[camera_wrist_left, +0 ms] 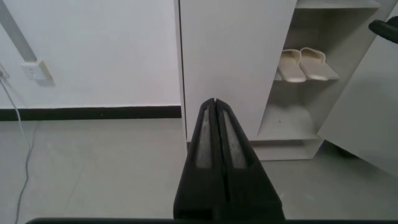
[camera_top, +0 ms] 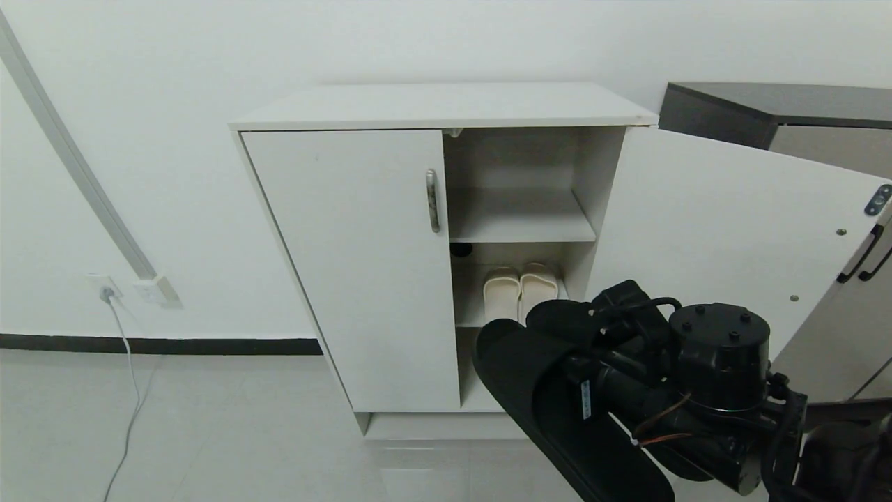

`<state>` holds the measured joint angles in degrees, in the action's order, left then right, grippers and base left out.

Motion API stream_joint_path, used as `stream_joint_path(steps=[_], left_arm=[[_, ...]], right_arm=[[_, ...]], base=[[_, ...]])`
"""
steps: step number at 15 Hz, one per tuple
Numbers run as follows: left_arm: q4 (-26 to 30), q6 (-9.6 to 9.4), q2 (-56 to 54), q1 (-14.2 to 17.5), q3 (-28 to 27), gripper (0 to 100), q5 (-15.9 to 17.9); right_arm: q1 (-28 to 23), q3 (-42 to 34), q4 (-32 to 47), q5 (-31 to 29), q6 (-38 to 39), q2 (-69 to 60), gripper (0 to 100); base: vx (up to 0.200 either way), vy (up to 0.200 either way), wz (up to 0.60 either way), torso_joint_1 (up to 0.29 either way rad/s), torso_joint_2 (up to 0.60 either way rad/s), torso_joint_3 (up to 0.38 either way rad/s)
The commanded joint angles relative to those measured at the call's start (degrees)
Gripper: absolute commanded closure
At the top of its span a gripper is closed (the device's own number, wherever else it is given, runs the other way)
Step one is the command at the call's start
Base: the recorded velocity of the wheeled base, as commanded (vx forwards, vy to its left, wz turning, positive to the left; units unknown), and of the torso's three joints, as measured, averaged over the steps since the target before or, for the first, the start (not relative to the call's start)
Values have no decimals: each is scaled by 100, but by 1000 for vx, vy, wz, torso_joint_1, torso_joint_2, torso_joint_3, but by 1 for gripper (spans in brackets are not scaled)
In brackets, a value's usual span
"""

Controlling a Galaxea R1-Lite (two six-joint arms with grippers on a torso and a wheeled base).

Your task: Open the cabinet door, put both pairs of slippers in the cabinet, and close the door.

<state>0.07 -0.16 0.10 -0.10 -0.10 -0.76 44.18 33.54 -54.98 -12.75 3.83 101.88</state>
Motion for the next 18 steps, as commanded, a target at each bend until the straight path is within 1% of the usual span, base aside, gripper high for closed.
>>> stream_joint_path(steps=[1,3,5,7,14,15,16,18], left_arm=[[1,-2,-1,1,1,100,-4],[1,-2,-1,1,1,100,-4],[1,-2,-1,1,1,100,-4],[1,-2,-1,1,1,100,-4],[1,-2,-1,1,1,100,-4],[1,-2,-1,1,1,100,-12],[1,-2,-1,1,1,100,-12],[1,7,-1,1,1,100,-21]], right_arm=[[3,4,-13,-8,4,78,100],[3,-49,-206,-8,-5,96,100],[3,-40,-233,-8,-14,104,100],[3,-40,-241,-8,-5,148,100],[3,-58,-259,-34,-84,263,100],[12,-58,-285,-61,-145,289,100],[12,-58,-356,-61,-181,315,100],[21,-5,-523,-131,-189,465,100]], base=[[0,0,0,-71,437,364],[0,0,0,-41,444,395],[0,0,0,-17,432,420],[0,0,0,2,215,210],[0,0,0,1,13,13],[0,0,0,0,0,0],[0,-200,0,2,7,2],[0,0,0,0,0,0]])
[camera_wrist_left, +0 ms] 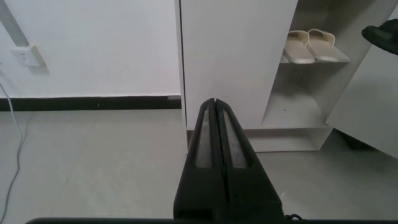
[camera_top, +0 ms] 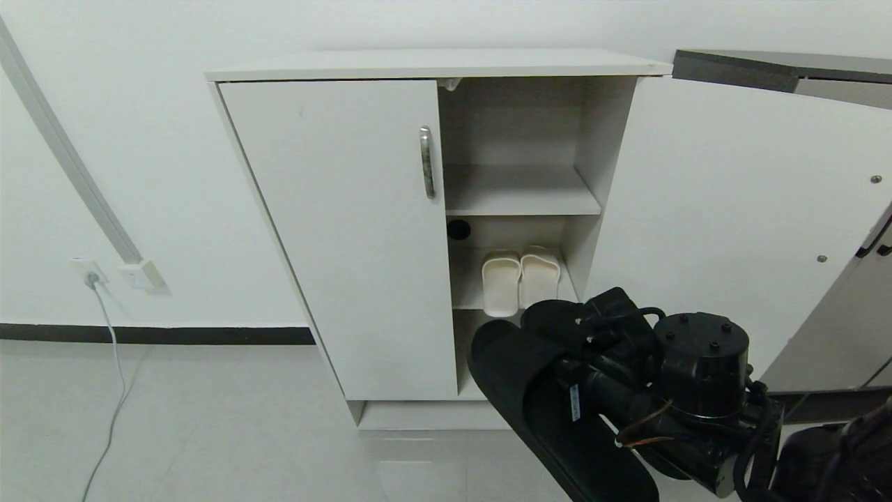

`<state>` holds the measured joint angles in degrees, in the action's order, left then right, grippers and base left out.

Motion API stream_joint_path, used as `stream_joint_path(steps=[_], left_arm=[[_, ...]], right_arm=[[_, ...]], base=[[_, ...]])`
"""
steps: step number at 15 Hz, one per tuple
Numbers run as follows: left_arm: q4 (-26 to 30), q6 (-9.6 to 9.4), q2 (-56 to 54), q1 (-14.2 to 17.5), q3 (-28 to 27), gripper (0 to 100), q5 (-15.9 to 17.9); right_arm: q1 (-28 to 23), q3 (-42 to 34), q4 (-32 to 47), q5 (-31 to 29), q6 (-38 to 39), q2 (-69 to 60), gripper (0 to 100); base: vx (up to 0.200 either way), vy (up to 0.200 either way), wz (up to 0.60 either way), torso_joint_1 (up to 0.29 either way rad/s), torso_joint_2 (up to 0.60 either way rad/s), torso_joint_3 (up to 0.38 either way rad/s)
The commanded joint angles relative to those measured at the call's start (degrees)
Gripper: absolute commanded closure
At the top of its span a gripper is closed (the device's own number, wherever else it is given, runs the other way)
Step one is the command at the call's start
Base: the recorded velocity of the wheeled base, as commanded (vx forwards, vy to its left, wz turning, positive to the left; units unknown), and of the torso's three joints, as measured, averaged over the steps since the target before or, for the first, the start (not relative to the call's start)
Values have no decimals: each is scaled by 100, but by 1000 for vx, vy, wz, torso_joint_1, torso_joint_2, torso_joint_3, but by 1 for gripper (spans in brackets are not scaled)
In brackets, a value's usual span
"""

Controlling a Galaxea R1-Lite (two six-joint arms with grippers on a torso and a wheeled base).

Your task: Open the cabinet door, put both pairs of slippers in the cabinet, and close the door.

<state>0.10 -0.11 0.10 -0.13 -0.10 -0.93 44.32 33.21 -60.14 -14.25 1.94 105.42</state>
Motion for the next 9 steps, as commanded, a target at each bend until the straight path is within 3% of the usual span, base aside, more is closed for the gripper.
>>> stream_joint_path(steps=[1,5,9], left_arm=[[-1,2,-1,5,1,100,-4],[-1,-7,-1,5,1,100,5],[-1,-7,-1,5,1,100,5]], right_arm=[[-3,107,-24,-218,0,180,100],[270,801,283,-1089,193,558,100],[516,2093,1716,-2521,1045,945,100]], base=[[0,0,0,0,0,0],[0,0,0,0,0,0],[0,0,0,0,0,0]])
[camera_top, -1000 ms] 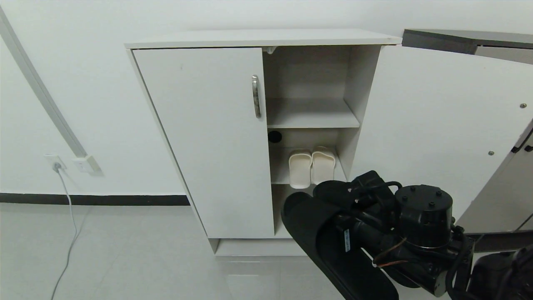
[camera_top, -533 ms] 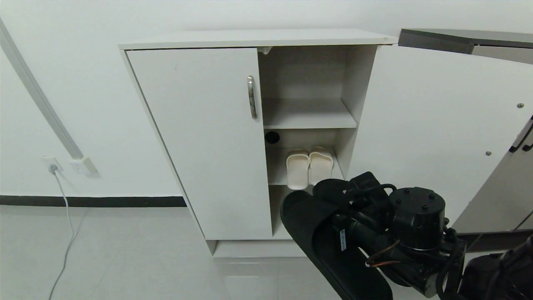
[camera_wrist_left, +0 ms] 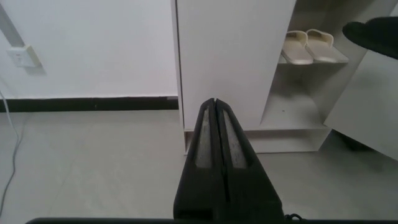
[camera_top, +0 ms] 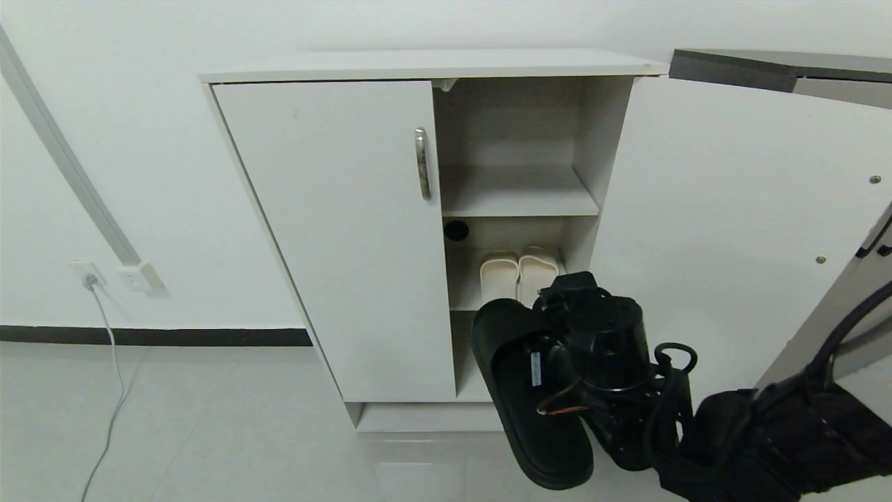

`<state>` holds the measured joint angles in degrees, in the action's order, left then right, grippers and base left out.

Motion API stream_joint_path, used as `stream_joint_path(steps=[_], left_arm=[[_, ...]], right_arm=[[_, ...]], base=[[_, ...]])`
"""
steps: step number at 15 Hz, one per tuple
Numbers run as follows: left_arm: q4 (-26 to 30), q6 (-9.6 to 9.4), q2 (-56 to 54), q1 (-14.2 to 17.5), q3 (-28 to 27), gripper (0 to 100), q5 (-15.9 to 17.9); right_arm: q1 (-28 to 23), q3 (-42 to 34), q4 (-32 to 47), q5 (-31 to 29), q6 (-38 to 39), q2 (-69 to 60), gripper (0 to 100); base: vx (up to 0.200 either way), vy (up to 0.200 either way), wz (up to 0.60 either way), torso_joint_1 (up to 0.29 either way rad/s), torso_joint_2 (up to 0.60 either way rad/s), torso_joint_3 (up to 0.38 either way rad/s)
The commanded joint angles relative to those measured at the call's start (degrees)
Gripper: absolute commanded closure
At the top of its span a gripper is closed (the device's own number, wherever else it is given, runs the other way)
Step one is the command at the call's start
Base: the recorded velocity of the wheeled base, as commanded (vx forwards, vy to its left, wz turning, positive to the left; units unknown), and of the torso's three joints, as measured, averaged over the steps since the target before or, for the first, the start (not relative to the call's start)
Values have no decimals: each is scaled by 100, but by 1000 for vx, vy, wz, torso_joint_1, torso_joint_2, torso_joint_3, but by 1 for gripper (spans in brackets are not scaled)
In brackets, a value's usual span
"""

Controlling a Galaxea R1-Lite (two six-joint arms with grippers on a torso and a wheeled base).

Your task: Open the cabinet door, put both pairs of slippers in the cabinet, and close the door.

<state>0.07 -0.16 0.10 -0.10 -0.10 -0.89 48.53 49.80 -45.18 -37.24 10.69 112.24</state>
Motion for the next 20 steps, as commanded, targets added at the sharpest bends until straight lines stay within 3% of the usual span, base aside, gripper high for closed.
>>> stream_joint_path(steps=[1,9,20], left_arm=[[1,-2,-1,1,1,100,1],[1,-2,-1,1,1,100,1],[1,-11,-1,1,1,100,-16]], right_arm=[[95,821,492,-521,293,448,100],[-160,2561,1468,-1136,276,624,100],[-177,2895,1116,-1145,-471,571,100]], base=[[0,0,0,0,0,0],[0,0,0,0,0,0],[0,0,0,0,0,0]])
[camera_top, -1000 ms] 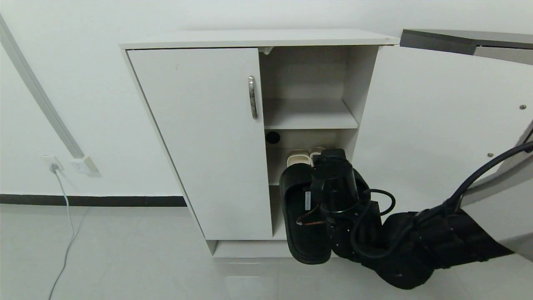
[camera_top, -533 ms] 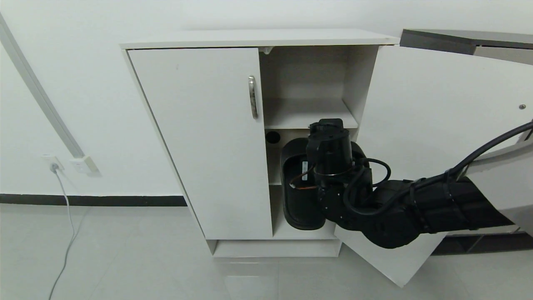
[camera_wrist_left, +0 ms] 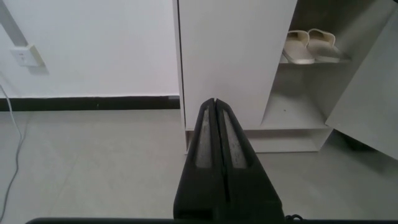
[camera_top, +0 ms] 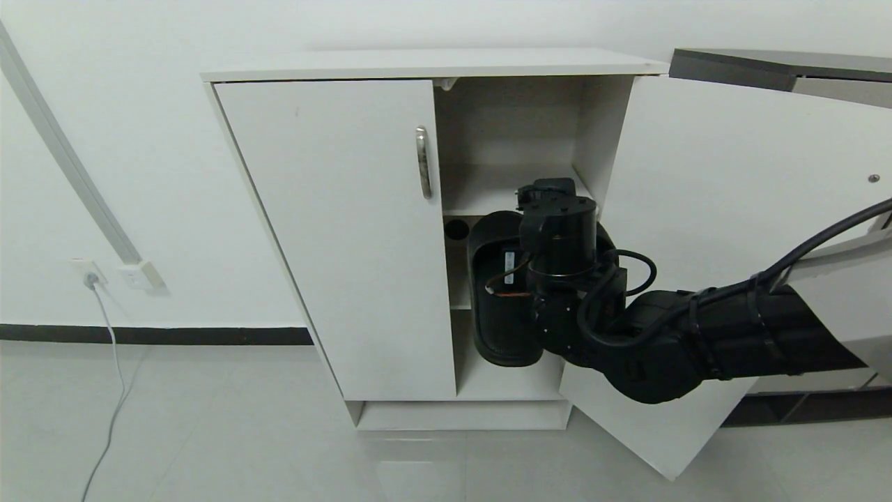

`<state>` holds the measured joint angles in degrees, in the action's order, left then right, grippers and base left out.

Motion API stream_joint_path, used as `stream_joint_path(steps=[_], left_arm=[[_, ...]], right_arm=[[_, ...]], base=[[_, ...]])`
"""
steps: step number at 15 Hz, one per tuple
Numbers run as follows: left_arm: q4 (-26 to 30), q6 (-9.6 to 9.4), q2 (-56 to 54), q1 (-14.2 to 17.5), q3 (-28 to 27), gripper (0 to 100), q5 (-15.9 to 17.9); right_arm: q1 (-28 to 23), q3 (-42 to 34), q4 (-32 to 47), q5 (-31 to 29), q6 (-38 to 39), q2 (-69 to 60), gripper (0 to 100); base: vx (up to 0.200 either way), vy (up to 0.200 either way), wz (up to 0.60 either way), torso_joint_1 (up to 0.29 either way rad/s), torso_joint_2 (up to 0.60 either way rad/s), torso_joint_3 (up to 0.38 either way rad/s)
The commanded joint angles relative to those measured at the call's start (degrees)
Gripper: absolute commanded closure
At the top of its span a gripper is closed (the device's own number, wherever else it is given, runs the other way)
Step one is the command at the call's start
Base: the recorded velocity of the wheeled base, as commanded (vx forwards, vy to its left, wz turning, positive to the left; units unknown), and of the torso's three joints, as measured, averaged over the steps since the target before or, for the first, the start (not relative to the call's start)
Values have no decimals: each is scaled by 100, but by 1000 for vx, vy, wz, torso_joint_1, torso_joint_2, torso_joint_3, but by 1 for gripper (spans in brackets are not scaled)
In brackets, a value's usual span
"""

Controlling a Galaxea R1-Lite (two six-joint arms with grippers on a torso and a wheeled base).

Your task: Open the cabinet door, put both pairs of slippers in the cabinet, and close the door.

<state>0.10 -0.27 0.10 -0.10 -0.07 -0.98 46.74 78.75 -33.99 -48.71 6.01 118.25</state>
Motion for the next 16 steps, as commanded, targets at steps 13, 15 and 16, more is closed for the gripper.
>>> stream_joint_path(steps=[13,15,16], left_arm=[[8,-17,-1,1,-1,100,18],[-1,-8,-1,1,-1,100,10],[-1,-8,-1,1,-1,100,10]], right_arm=[[11,-62,-11,2,-38,-197,100],[2,-114,-29,2,-30,-188,100],[2,-106,-29,11,-38,-188,100]], base=[[185,0,0,3,3,3],[100,0,0,1,1,1],[0,0,0,0,0,0]])
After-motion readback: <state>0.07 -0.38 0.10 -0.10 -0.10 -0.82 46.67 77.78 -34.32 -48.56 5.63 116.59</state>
